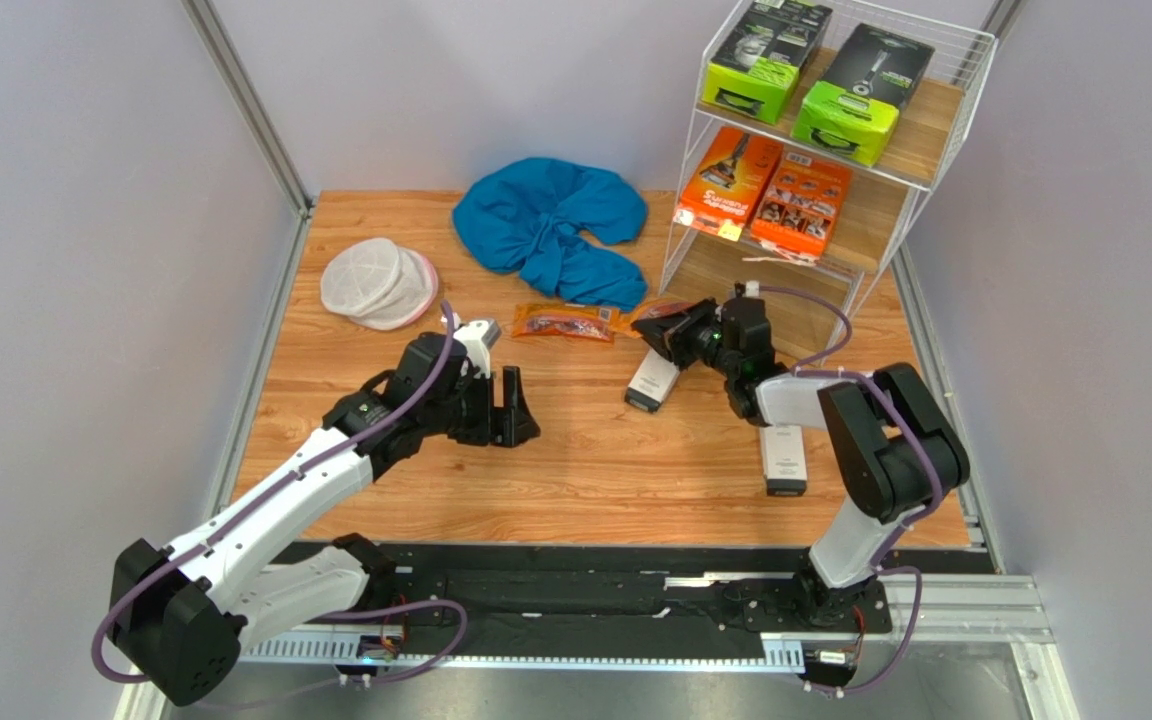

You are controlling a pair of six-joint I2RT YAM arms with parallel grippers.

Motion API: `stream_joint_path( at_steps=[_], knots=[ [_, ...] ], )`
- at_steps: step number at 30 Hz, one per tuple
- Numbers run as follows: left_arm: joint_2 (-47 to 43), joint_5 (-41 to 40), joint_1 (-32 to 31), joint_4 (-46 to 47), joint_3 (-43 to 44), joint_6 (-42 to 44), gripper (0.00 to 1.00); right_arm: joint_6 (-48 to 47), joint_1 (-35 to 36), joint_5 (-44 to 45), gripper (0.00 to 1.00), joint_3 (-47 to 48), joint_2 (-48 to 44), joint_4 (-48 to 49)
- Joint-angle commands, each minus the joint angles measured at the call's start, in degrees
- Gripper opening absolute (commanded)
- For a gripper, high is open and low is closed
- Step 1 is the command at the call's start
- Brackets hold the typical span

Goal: Place and organize the shaving razors onto the shelf

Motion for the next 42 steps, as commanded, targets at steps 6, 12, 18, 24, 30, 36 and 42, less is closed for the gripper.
stream_joint_path(
  at_steps=[6,12,18,24,30,36,42],
  knots=[
    [0.66,2.88,0.23,5.22,2.51,-0.75,0.81,-9.53,4.59,0.01,0.00,-2.94,-14.37,-14.78],
    [4.26,12.97,1.72,17.59,1.65,-7.14,0.82,-14.80,7.40,-4.99,0.00,-11.57,-30.64,-22.40],
    [8.57,26.33,2.07,39.82,-3.45,-18.39,0.82,-18.50,9.16,-9.39,0.00,-15.44,-53.49,-35.34],
    [14.90,37.59,2.07,56.53,-5.47,-31.14,0.82,-23.07,9.08,-13.18,0.00,-12.63,-63.53,-44.49],
    [19.37,39.18,0.23,78.23,-10.13,-50.74,0.83,-23.34,9.16,-16.69,0.00,-12.28,-61.70,-39.33],
    [23.60,36.46,-4.78,88.98,-10.66,-60.25,0.82,-24.04,9.34,-14.59,0.00,-11.49,-60.90,-39.22],
    [19.49,31.80,-7.51,74.51,-10.40,-53.41,0.79,-24.04,9.34,-13.18,0.00,-10.61,-61.51,-39.05]
  ],
)
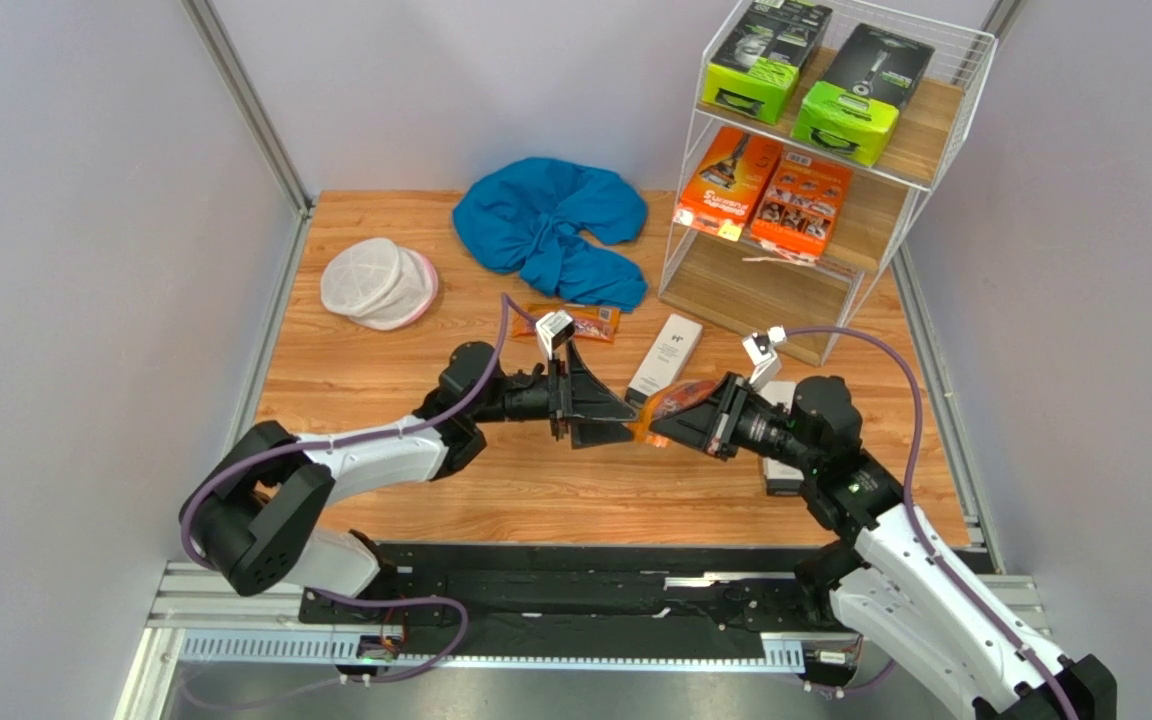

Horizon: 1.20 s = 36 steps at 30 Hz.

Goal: Place and organize the shaving razors onto the shelf

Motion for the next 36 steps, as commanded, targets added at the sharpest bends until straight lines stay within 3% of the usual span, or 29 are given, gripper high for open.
stream_joint_path(
  at_steps=[1,5,9,14,23,31,34,36],
  knots=[
    [-4.93,-4.79,-0.99,-9.95,-0.12,3.38,0.79,-1.07,0.23,1.16,0.00,3.27,-1.02,2.28],
    [-9.51,-8.92,-1.08,-24.83,1.28,10.31,0.77,-2.47,0.23,1.69,0.00,4.32,-2.07,0.26],
    [-11.28,-10.43,-1.00,-24.69,0.76,9.28,0.79,-1.25,0.31,0.54,0.00,3.89,-2.07,1.84],
    [-7.41,-9.64,-1.52,-11.26,-0.91,2.10,0.79,0.07,0.31,0.28,0.00,3.01,-2.51,2.37],
    [-0.82,-10.25,-4.33,-1.50,0.93,-3.72,0.79,1.22,0.75,0.19,0.00,1.60,-3.30,5.80],
    [7.09,-14.56,-5.39,19.33,-0.74,-14.17,0.78,1.48,1.98,0.02,0.00,0.20,-3.74,6.41],
    [11.83,-15.61,-6.44,26.89,-0.13,-17.69,0.76,1.39,2.42,0.10,0.00,-0.25,-4.01,6.32],
    [14.74,-15.79,-7.40,30.05,0.49,-18.67,0.68,1.48,2.60,0.19,0.00,-0.51,-4.09,6.41]
  ],
)
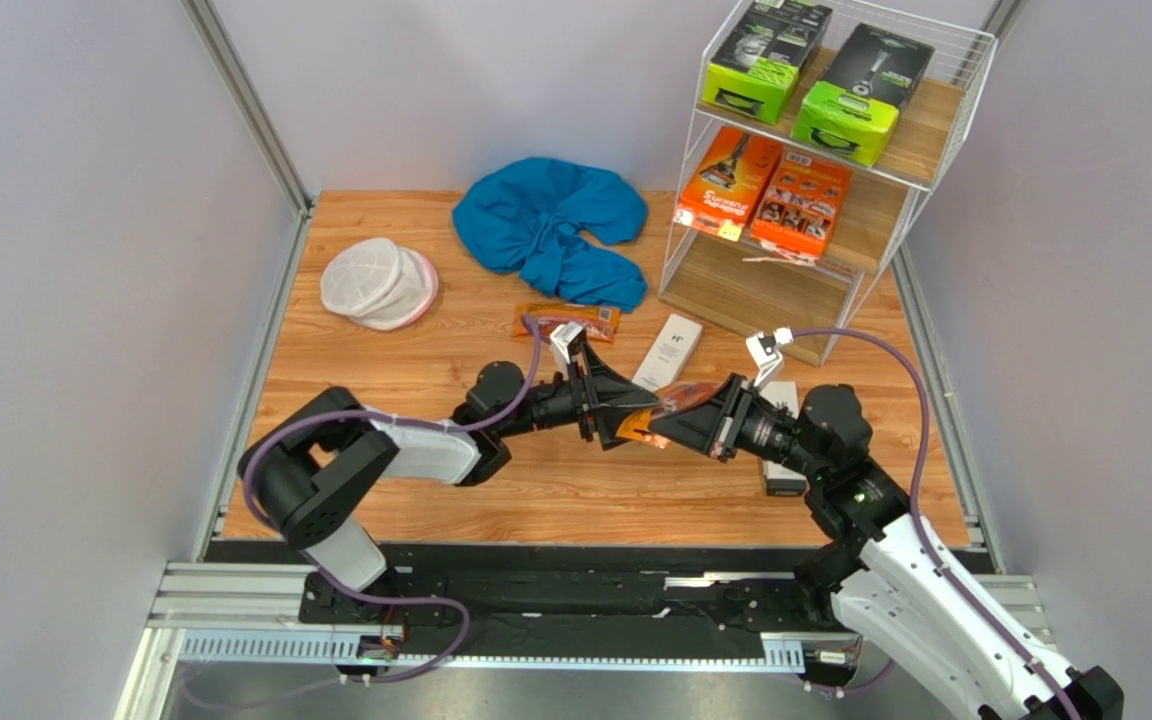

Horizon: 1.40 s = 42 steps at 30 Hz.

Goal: Place and organize the shaving razors onto the shelf

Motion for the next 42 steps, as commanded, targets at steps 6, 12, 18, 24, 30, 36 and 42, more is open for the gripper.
stream_joint_path(
  at_steps=[6,12,18,24,30,36,42],
  knots=[
    [4.34,-3.68,-2.81,15.67,1.02,-5.53,0.21,-0.40,0.65,0.15,0.00,-0.40,-1.32,2.08],
    [3.73,-3.51,-2.81,15.23,0.93,-5.00,0.00,-1.02,0.65,0.59,0.00,-0.66,-1.41,1.20],
    [5.22,-1.76,-2.37,12.16,3.73,-1.59,0.00,-2.33,0.74,3.84,0.49,-0.49,-4.56,-5.12],
    [5.66,2.99,-1.14,-5.65,12.59,13.40,0.00,-4.45,0.65,10.95,0.71,1.09,-14.49,-19.17],
    [6.27,2.38,-0.61,-36.16,26.73,38.54,0.00,-2.43,0.57,20.18,0.75,0.57,-29.40,-33.85],
    [16.89,2.91,-0.61,-38.74,35.19,44.92,0.00,-0.58,0.65,29.41,0.77,5.83,-38.23,-48.79],
    [29.99,3.96,-0.61,-27.59,41.78,36.86,0.00,-1.89,0.65,39.51,0.80,17.07,-37.97,-58.38]
  ],
)
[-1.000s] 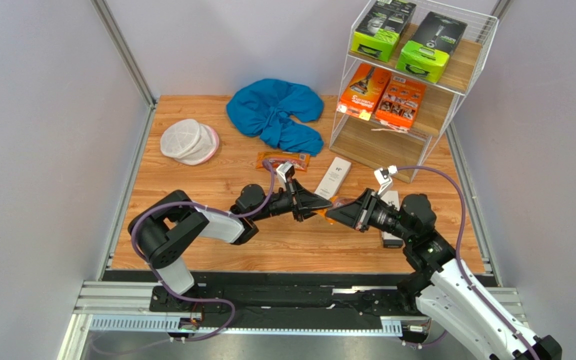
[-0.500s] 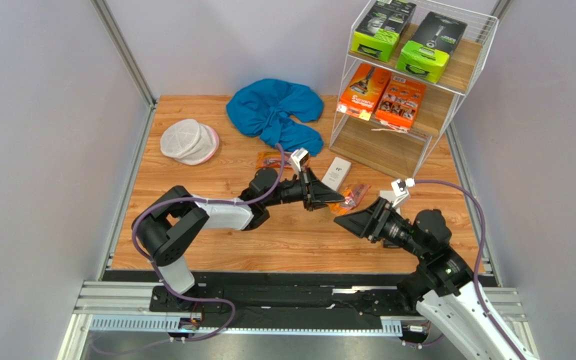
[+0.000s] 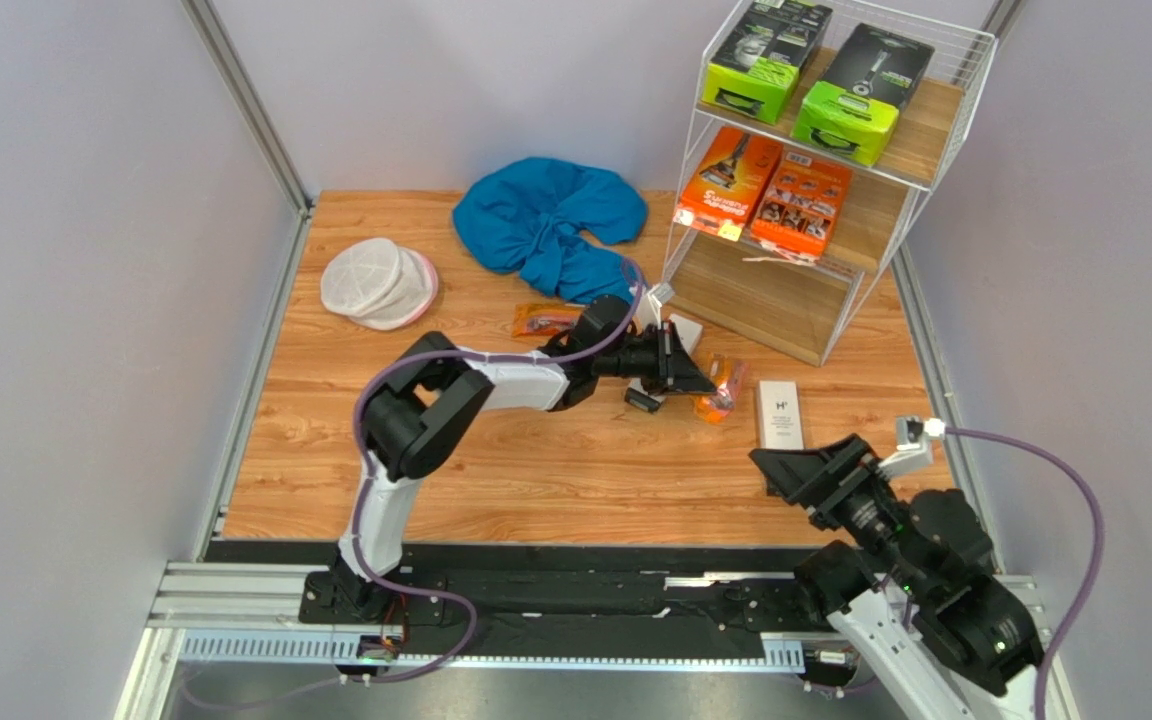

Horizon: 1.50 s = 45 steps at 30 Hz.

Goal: Place and organize the shaving razors onto the shelf

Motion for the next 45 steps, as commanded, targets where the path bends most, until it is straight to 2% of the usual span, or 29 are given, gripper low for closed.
stream_joint_path(
  at_steps=[1,7,11,16,19,29,36,45],
  knots=[
    [8.94,1.58,0.14,6.63,5.75,-3.36,0.00,-0.50,0.08,11.04,0.81,8.80,-3.33,-8.68],
    [12.31,-0.70,-1.09,9.54,11.56,-4.69,0.00,-0.94,0.79,16.67,0.84,15.22,-3.50,-13.78],
    [13.80,-2.55,-1.53,9.62,13.93,-4.94,0.00,-0.15,2.54,18.79,0.86,15.67,-3.94,-15.55],
    [15.39,-3.52,-2.24,15.24,14.02,-6.97,0.00,0.73,4.30,20.46,0.86,15.31,-3.94,-16.43],
    [17.14,-4.40,-2.67,14.12,16.39,-7.49,0.00,0.91,5.18,21.60,0.87,15.67,-4.03,-17.22],
    [26.37,-6.59,-3.12,14.11,29.13,-13.21,0.00,1.52,7.38,24.85,0.88,18.21,-4.03,-20.03],
    [32.42,-6.86,-3.20,8.59,38.62,-14.18,0.00,2.23,9.75,27.57,0.88,20.23,-4.12,-22.58],
    [42.97,-8.26,-3.47,-1.87,57.25,-16.55,0.00,2.93,11.16,28.99,0.88,22.35,-4.03,-25.13]
  ],
)
